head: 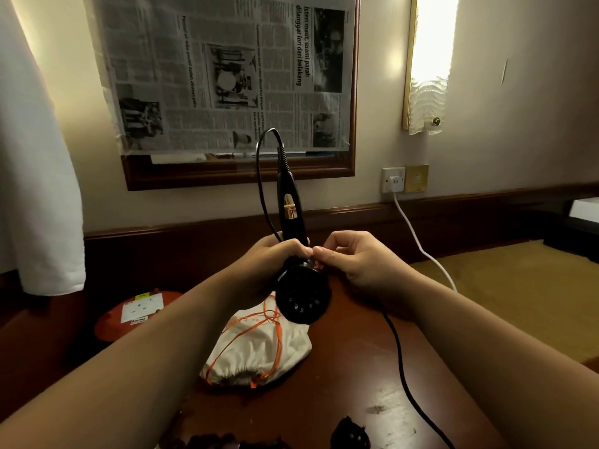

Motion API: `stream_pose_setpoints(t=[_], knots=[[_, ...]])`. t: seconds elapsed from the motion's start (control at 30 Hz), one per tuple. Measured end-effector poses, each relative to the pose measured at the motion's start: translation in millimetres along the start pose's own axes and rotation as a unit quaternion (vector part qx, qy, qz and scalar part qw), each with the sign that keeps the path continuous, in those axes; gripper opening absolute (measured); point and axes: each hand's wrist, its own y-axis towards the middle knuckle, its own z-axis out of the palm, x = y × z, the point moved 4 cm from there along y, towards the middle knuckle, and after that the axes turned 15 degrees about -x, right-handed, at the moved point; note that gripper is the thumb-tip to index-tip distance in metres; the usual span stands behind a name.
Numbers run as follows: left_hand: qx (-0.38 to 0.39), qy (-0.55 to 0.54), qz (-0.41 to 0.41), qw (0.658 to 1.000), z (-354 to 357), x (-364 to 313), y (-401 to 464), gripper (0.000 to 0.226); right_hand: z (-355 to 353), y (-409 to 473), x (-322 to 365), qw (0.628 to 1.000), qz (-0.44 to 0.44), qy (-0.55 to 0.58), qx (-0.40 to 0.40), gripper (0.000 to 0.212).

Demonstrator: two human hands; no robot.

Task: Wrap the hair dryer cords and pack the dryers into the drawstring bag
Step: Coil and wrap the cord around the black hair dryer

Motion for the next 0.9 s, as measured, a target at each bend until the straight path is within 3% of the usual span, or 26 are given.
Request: stream_pose_setpoints(t=[0.17, 0.37, 0.57, 0.73, 0.8, 0.9], knots=[[0.013, -0.023, 0.014, 1.0, -7, -1, 1, 0.049, -3, 2, -14, 0.999, 0.041, 0.004, 0.015, 0.026], [0.01, 0.013, 0.032, 0.999, -10, -1, 1, 0.025, 0, 2, -19, 0.997, 0.066, 0.015, 0.024, 0.028], [0.028, 0.031, 0.034, 0.999, -10, 0, 1, 0.024, 4, -10, -34, 0.973, 0.143, 0.051, 0.172, 0.045], [0.082, -0.02, 0.014, 0.996, -10, 2, 1, 0.043, -3, -15, -52, 0.927, 0.197, 0.071, 0.312, 0.049], [0.134, -0.015, 0.009, 0.991, -9, -1, -2, 0.047, -12, -14, -61, 0.922, 0.191, 0.029, 0.337, 0.051], [0.201, 0.079, 0.01, 0.976, -5, -1, -10, 0.037, -23, -6, -61, 0.926, 0.167, 0.014, 0.337, 0.046]])
